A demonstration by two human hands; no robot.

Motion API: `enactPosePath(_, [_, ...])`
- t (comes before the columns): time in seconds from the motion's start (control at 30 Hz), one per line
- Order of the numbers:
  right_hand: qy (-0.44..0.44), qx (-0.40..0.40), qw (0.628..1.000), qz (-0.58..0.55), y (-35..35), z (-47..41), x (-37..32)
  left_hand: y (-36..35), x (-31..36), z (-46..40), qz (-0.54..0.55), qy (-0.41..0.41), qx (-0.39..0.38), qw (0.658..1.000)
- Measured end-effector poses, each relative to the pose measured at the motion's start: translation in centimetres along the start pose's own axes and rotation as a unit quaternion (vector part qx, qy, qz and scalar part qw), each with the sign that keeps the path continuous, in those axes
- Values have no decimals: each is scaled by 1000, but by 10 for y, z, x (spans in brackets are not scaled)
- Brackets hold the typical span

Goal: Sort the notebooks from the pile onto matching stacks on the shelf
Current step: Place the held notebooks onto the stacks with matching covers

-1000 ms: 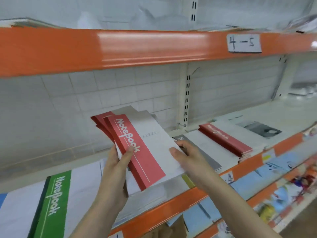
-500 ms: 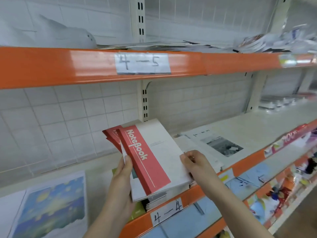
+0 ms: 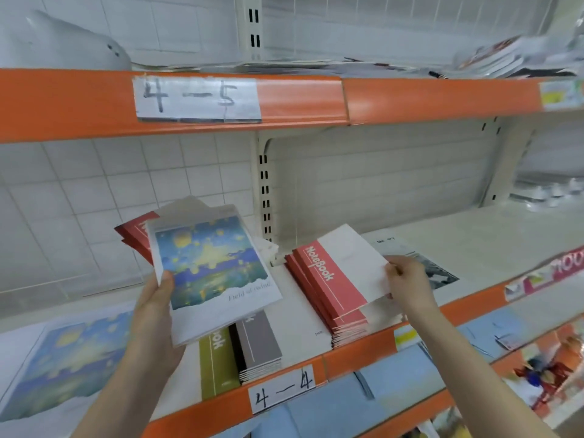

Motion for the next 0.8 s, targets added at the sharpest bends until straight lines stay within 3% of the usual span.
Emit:
enactPosePath(0.37, [104, -19, 969, 224, -23, 2, 3, -3, 7, 2, -22, -29, -15, 999])
enactPosePath(0.8, [125, -15, 955, 267, -25, 4, 9, -31, 14, 12, -46, -50, -74, 995])
Point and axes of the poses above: each hand's wrist, its own z-axis away from the middle knuckle, its own y-axis out of the back of the hand, x = y × z, the point moved 9 cm from there along -z, towards the middle knuckle, and after that the axes turned 7 degrees about x, right-handed, at the moved point
